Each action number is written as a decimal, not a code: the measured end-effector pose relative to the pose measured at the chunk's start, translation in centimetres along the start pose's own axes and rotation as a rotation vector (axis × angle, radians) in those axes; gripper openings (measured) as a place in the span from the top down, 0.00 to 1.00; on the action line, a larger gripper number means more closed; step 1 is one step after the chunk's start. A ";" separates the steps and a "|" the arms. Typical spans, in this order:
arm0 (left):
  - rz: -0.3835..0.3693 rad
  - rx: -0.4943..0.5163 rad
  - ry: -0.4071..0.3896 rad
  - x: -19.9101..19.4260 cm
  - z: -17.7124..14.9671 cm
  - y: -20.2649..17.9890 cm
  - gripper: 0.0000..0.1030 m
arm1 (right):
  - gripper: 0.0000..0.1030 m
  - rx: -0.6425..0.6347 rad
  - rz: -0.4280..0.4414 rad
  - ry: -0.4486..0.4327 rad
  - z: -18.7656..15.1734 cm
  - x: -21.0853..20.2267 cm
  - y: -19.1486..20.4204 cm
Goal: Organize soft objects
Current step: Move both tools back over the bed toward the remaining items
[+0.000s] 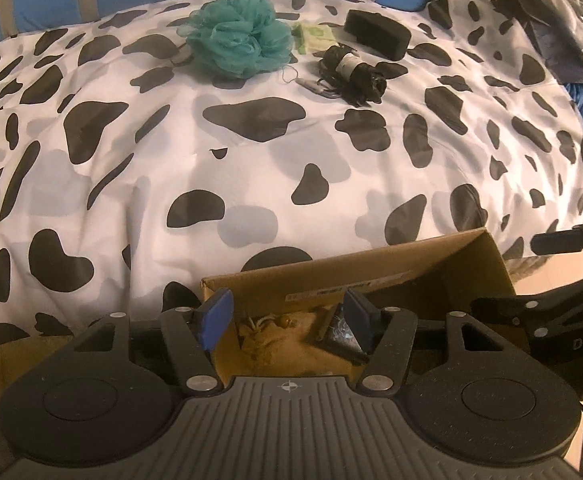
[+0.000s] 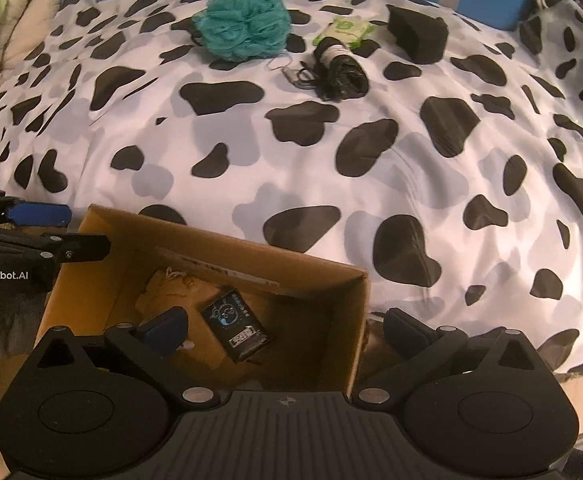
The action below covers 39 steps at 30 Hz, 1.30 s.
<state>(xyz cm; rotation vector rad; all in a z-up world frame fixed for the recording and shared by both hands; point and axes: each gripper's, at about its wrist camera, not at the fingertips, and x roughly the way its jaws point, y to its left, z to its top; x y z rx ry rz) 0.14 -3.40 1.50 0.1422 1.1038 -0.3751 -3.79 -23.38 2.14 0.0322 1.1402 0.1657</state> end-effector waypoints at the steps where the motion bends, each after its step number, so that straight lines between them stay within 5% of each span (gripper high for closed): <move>1: 0.005 -0.001 0.001 0.1 0.1 0.0 0.42 | 0.00 0.010 -0.005 -0.006 0.0 0.0 -0.2; 17: 0.061 -0.085 -0.013 0.9 0.7 1.4 0.42 | 0.00 -0.040 -0.132 -0.077 0.6 0.0 0.5; 25: 0.094 -0.048 -0.053 1.4 1.5 1.0 0.42 | 0.00 -0.060 -0.206 -0.126 1.3 0.2 0.7; 39: 0.084 -0.037 -0.135 1.4 3.8 1.7 0.42 | 0.00 -0.058 -0.131 -0.173 3.6 0.2 0.3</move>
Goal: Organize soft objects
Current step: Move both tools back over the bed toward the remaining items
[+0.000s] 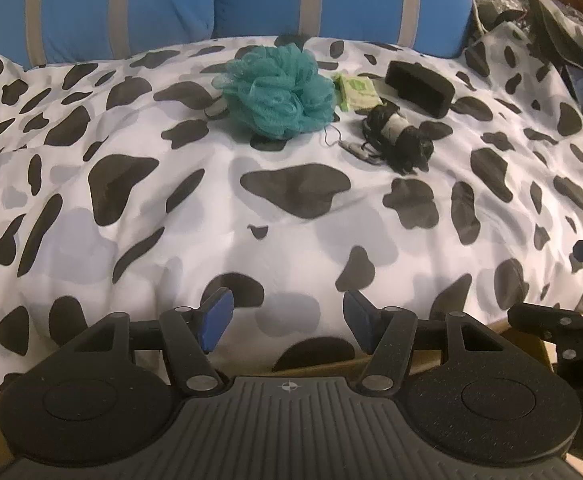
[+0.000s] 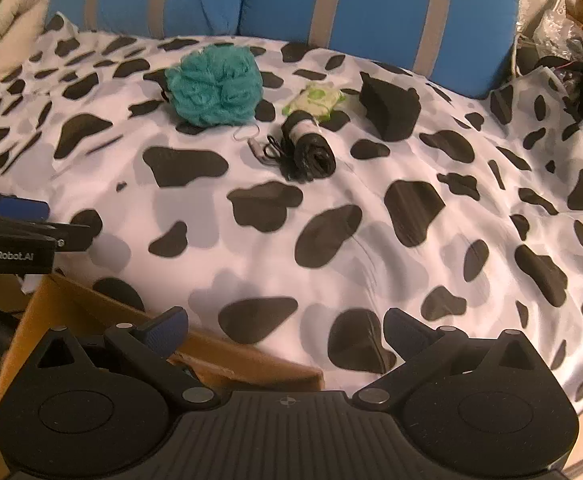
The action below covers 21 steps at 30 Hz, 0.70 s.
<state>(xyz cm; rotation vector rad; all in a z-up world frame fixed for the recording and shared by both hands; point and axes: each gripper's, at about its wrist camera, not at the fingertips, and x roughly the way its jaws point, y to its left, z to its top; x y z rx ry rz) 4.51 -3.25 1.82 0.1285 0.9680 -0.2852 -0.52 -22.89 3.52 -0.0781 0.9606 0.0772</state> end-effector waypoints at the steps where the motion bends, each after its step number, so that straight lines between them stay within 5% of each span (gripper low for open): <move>1: -0.001 0.000 -0.001 0.1 0.2 0.1 0.42 | 0.00 0.004 0.005 -0.002 0.2 0.1 -0.1; 21: -0.001 0.033 -0.004 2.3 2.8 0.1 0.42 | 0.00 0.014 0.051 -0.021 3.7 2.5 -1.2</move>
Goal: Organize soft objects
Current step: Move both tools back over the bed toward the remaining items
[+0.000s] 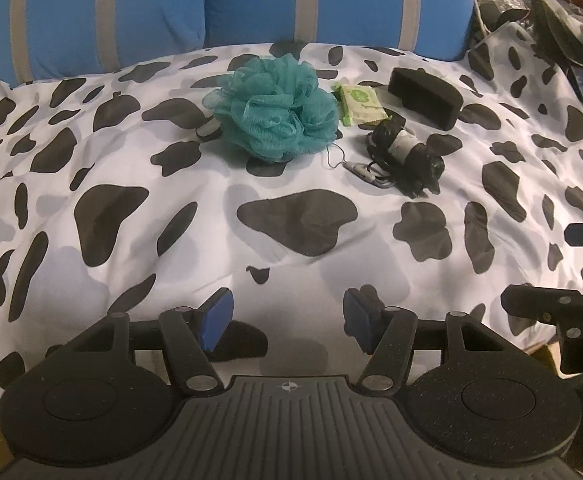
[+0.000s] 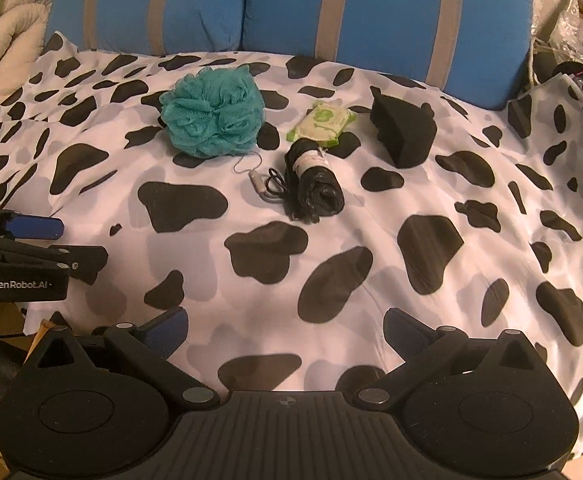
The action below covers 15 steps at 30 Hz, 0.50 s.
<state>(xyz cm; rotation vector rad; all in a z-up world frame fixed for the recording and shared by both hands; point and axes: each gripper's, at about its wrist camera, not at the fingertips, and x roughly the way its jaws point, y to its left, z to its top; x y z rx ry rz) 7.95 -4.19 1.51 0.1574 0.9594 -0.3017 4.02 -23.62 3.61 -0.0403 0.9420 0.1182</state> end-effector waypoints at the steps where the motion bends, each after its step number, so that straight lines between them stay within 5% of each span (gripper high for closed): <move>1: 0.000 0.000 -0.001 0.1 0.2 0.0 0.42 | 0.00 -0.001 0.003 -0.003 0.2 0.1 -0.1; 15: 0.013 -0.016 -0.022 1.2 2.7 1.1 0.42 | 0.03 0.028 0.031 -0.037 3.5 2.9 -2.4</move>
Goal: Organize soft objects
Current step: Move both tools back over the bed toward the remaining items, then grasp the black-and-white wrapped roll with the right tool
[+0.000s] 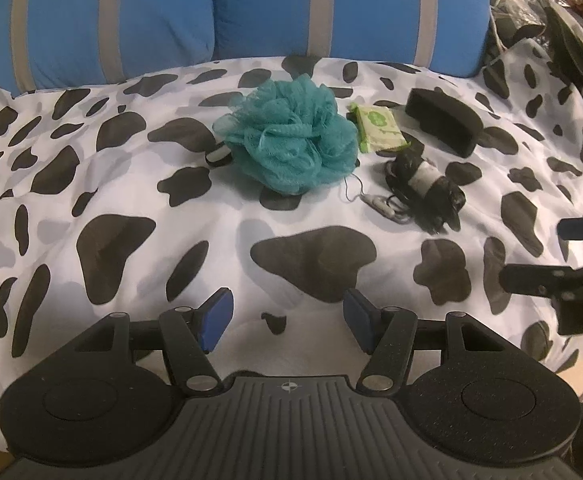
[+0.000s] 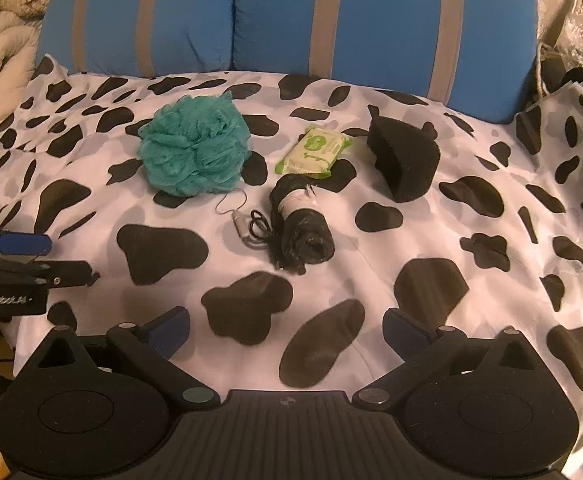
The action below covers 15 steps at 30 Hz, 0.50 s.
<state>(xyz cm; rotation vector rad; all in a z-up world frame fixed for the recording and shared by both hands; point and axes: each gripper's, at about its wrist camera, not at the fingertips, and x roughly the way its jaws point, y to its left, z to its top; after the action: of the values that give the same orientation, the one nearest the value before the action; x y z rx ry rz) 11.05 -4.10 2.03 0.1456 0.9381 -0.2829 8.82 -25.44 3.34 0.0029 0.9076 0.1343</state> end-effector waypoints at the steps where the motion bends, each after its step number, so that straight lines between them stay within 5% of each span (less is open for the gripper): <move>1: 0.000 -0.001 -0.002 0.0 0.2 0.1 0.42 | 0.07 0.004 0.008 -0.001 0.2 0.3 -0.1; 15: -0.003 -0.005 -0.006 0.9 2.6 1.1 0.42 | 0.30 0.043 0.037 0.007 3.8 5.1 -2.7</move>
<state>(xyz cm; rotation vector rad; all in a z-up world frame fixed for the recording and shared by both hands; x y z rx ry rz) 13.90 -3.82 2.79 0.1387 0.9331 -0.2833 15.23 -27.28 1.55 0.0590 0.9179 0.1490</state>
